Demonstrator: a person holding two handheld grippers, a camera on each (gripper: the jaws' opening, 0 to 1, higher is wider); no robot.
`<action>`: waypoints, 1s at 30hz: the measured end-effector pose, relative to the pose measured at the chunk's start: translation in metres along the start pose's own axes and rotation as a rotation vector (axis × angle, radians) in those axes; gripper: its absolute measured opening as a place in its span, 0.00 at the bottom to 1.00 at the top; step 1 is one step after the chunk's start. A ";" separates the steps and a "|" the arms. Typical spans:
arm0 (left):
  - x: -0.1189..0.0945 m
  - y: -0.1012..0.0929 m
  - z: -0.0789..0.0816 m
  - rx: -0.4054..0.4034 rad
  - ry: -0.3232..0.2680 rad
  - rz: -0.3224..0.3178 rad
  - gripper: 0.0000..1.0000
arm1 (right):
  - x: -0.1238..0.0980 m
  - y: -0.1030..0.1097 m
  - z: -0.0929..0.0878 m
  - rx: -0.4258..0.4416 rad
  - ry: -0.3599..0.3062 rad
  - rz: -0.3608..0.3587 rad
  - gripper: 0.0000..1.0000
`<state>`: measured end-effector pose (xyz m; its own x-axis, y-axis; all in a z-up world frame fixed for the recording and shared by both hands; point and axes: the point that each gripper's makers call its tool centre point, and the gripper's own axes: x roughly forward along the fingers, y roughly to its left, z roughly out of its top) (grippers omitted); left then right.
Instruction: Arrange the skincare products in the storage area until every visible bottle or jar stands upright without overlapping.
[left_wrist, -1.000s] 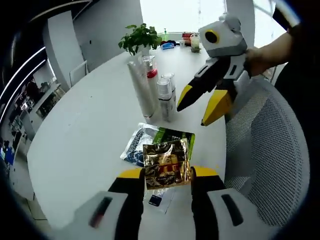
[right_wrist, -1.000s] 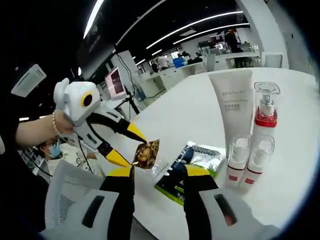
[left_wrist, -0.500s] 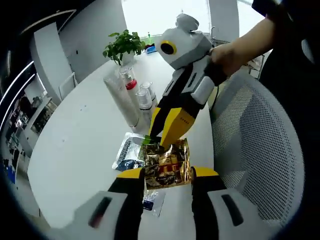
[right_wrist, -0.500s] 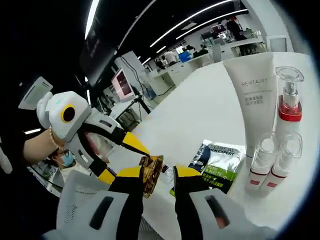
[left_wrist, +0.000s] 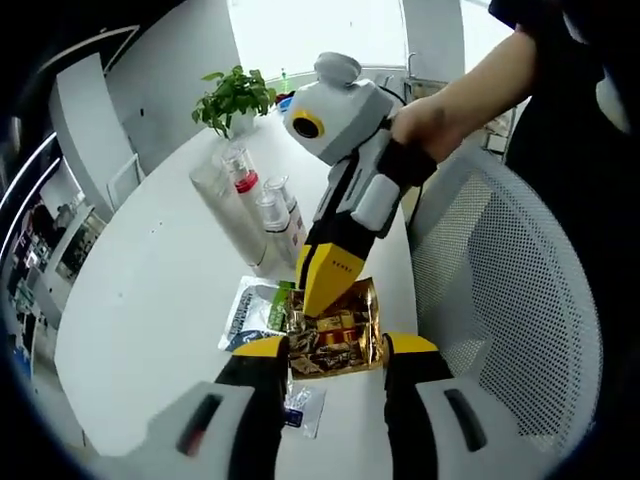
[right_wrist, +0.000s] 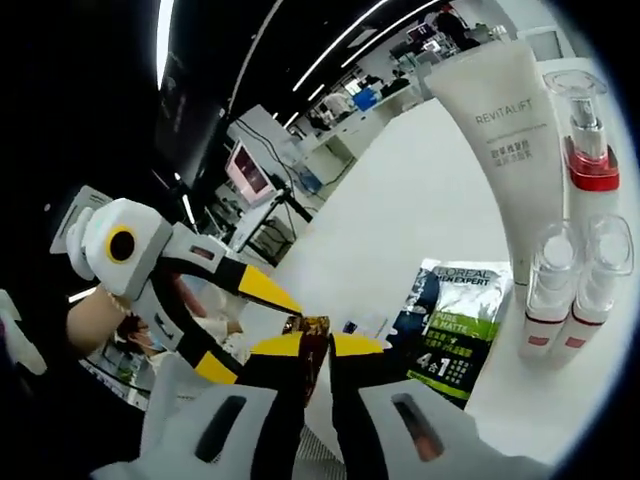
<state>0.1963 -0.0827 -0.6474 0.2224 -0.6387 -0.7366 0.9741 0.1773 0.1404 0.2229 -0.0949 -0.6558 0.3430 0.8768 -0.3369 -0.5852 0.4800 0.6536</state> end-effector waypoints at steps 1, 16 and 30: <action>0.000 0.000 -0.001 0.000 0.004 -0.003 0.39 | 0.000 0.001 0.001 0.005 -0.005 0.003 0.04; -0.005 0.015 -0.004 -0.173 -0.077 0.045 0.37 | -0.009 -0.003 0.009 0.050 -0.065 0.002 0.01; -0.020 0.036 0.004 -0.764 -0.414 0.153 0.35 | -0.023 -0.004 0.039 0.188 -0.274 0.017 0.01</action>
<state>0.2273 -0.0665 -0.6243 0.4892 -0.7609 -0.4264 0.6715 0.6405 -0.3725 0.2457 -0.1177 -0.6243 0.5344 0.8325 -0.1462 -0.4552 0.4292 0.7801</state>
